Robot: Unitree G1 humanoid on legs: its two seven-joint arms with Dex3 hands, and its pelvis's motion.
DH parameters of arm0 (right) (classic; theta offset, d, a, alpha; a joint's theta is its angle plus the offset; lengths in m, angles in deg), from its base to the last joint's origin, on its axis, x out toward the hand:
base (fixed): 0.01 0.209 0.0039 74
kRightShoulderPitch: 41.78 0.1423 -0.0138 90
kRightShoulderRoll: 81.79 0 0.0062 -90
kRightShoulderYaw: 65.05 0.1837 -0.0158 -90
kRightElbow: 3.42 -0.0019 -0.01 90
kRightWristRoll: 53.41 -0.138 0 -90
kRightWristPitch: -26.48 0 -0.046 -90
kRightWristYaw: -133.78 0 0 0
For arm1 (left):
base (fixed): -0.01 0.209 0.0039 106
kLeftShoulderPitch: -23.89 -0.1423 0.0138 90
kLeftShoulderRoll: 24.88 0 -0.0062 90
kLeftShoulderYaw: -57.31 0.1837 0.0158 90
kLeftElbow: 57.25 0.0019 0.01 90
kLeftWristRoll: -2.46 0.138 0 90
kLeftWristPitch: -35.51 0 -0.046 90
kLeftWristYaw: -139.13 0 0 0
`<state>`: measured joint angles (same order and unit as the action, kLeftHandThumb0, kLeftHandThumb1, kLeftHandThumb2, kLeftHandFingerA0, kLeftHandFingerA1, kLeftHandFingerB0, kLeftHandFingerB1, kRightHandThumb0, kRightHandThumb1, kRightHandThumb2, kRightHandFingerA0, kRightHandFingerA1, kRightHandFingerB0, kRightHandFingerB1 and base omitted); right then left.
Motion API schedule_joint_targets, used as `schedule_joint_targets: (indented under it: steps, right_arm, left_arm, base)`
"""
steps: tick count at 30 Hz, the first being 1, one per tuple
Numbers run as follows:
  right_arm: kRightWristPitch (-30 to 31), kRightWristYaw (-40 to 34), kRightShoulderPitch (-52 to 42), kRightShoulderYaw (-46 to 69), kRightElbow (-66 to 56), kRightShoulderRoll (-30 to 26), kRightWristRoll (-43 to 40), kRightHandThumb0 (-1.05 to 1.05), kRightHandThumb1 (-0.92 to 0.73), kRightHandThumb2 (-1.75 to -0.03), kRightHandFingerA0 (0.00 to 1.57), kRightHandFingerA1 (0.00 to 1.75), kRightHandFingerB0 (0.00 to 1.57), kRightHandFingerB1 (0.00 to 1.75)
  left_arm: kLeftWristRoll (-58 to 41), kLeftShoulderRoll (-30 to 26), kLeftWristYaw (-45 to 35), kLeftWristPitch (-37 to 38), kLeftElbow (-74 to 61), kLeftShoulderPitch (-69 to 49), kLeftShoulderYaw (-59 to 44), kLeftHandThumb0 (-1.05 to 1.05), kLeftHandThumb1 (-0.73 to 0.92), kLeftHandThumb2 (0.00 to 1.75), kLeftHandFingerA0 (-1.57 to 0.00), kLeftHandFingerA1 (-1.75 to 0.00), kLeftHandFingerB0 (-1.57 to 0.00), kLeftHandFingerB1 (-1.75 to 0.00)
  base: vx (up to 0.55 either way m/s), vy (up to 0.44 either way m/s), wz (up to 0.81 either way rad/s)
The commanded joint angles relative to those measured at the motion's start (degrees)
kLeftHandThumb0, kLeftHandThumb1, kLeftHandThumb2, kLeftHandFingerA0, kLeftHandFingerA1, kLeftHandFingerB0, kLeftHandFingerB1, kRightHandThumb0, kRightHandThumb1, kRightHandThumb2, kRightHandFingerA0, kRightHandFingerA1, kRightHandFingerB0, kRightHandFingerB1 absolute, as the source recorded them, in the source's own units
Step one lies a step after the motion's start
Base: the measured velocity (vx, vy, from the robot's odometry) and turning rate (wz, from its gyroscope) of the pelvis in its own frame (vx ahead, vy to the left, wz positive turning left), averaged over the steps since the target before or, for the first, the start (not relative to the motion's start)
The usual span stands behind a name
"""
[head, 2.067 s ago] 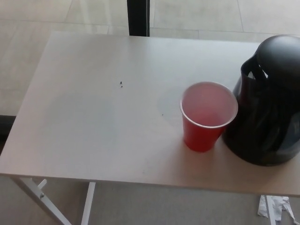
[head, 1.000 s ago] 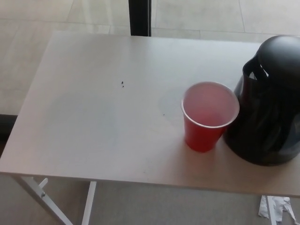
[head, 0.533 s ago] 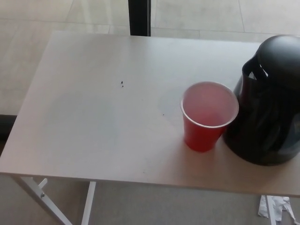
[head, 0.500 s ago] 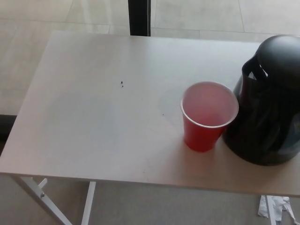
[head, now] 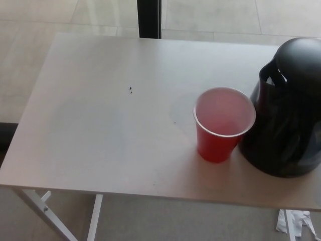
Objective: The robot uses its right hand to lift up a kettle kept on the middle of the desk by its handle and tilt it into a glass kept next to it to pour out water
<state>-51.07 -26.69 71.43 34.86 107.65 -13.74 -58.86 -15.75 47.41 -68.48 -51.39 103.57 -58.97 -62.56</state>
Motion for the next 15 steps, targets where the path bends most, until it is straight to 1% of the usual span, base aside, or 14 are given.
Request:
schedule_joint_targets:
  steps: [1,2,3,4,5,6,7,8,9,10,11,12,14,15]
  right_arm:
    - [-2.67,2.02,2.41,-2.98,2.48,-1.48,3.53,-0.76,-0.42,-0.76,0.06,0.45,0.14,0.17]
    - [-3.00,2.17,2.68,-3.24,2.74,-1.56,3.66,-0.64,-0.37,-0.77,0.05,0.47,0.02,0.26]
    - [-3.77,1.87,3.11,-3.61,3.36,-1.60,4.08,-0.63,-0.37,-0.76,0.05,0.47,0.00,0.26]
    - [-3.92,1.67,3.90,-3.79,4.58,-1.51,4.19,-0.58,-0.34,-0.76,0.02,0.45,0.06,0.27]
    - [-4.15,1.58,4.30,-3.72,5.03,-1.36,4.09,-0.57,-0.51,-0.56,0.09,0.37,0.06,0.25]
    - [-3.35,1.64,4.93,-3.51,5.38,-1.29,3.82,-0.60,-0.36,-0.75,0.04,0.43,0.06,0.24]
    - [-4.13,1.46,5.33,-3.46,6.16,-1.21,4.02,-0.54,-0.51,-0.58,0.08,0.36,0.09,0.21]
    - [-4.51,1.04,5.89,-3.41,6.87,-1.03,4.28,-0.52,-0.52,-0.58,0.08,0.35,0.09,0.21]
    - [-4.84,0.90,6.33,-3.35,7.46,-0.96,4.42,-0.53,-0.53,-0.58,0.09,0.36,0.09,0.21]
    - [-4.94,0.25,7.11,-3.40,7.94,-0.83,4.83,-0.64,-0.40,-0.75,0.08,0.47,0.06,0.32]
    - [-4.50,-0.70,7.72,-3.50,7.88,-0.64,5.37,-0.64,-0.40,-0.75,0.08,0.47,0.06,0.32]
    - [-4.26,-1.31,8.25,-3.51,8.24,-0.31,5.57,-0.34,-0.39,-0.94,0.02,0.51,0.00,0.50]
    - [-3.91,-2.22,9.12,-3.54,8.87,0.23,5.95,-0.34,-0.39,-0.94,0.02,0.51,0.00,0.50]
    - [-4.45,-3.38,9.69,-3.85,9.52,0.81,6.63,-0.48,-0.56,-0.58,0.20,0.44,0.12,0.27]
  left_arm:
    - [1.00,-1.05,0.87,1.21,0.17,-0.20,0.80,-0.89,0.12,0.96,-0.63,-1.52,-0.65,-1.53]
    - [0.80,-1.13,0.82,0.87,0.13,-0.18,0.72,-1.04,0.17,0.95,-0.66,-1.45,-0.59,-1.51]
    - [0.85,-1.20,0.93,0.66,0.02,-0.15,0.87,-1.05,0.19,0.95,-0.63,-1.38,-0.59,-1.43]
    - [0.99,-1.25,1.18,0.78,0.08,-0.12,1.05,-1.05,0.19,0.95,-0.66,-1.38,-0.61,-1.41]
    - [0.60,-1.28,1.49,-0.08,0.23,0.12,0.76,-1.05,0.16,0.95,-0.65,-1.41,-0.60,-1.41]
    - [0.73,-1.21,1.53,0.09,0.16,0.20,0.99,-1.05,0.16,0.97,-0.64,-1.49,-0.60,-1.52]
    - [0.79,-1.17,1.57,0.18,0.23,0.28,1.10,-1.05,0.21,0.92,-0.78,-1.29,-0.74,-1.32]
    - [0.72,-1.15,1.36,0.31,0.30,0.29,1.12,-1.05,0.31,0.75,-0.79,-1.30,-0.74,-1.33]
    - [0.84,-1.13,1.35,0.53,0.40,0.30,1.29,-1.05,0.28,0.81,-0.81,-1.29,-0.72,-1.31]
    - [1.07,-1.08,1.47,0.80,0.53,0.35,1.57,-1.05,0.22,0.90,-0.80,-1.29,-0.76,-1.30]
    - [1.03,-1.04,1.46,0.83,0.53,0.43,1.68,-1.05,0.22,0.90,-0.80,-1.29,-0.76,-1.30]
    - [1.04,-1.06,1.28,0.93,0.49,0.41,1.80,-1.05,0.22,0.97,-0.65,-1.41,-0.57,-1.42]
    - [1.03,-1.09,0.99,1.09,0.44,0.29,1.99,-1.05,0.22,0.97,-0.65,-1.41,-0.57,-1.42]
    - [0.71,-1.14,0.53,0.91,0.42,0.20,1.84,-1.05,0.22,0.89,-0.82,-1.27,-0.77,-1.27]
  base:
    - [0.00,0.000,0.00]
    - [0.00,0.000,0.00]
    - [0.00,0.000,0.00]
    - [0.00,0.000,0.00]
    - [0.00,0.000,0.00]
    - [0.00,0.000,0.00]
    - [0.00,0.000,0.00]
    - [0.00,0.000,0.00]
    - [0.00,0.000,0.00]
    - [0.00,0.000,0.00]
    - [0.00,0.000,0.00]
    - [0.00,0.000,0.00]
    - [0.00,0.000,0.00]
    - [0.00,0.000,0.00]
